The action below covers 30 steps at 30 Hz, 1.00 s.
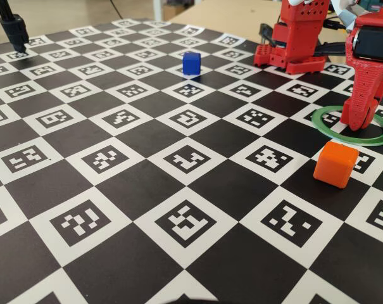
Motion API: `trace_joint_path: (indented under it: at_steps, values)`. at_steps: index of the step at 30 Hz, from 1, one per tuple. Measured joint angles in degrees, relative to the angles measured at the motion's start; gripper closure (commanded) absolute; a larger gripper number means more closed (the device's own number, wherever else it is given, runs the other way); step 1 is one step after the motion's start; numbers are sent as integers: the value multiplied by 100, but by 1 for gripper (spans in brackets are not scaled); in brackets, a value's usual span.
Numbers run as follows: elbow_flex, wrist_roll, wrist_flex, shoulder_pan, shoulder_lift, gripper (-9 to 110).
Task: Grab the red cube then put it in the green circle then put the blue cube on top and finally the orange cube on top
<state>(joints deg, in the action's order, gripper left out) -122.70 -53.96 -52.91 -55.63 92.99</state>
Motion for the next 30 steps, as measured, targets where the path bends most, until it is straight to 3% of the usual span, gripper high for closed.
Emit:
trace_joint_path:
  at_steps: [30]
  values:
    - [-141, 0, 176, 0, 0, 106]
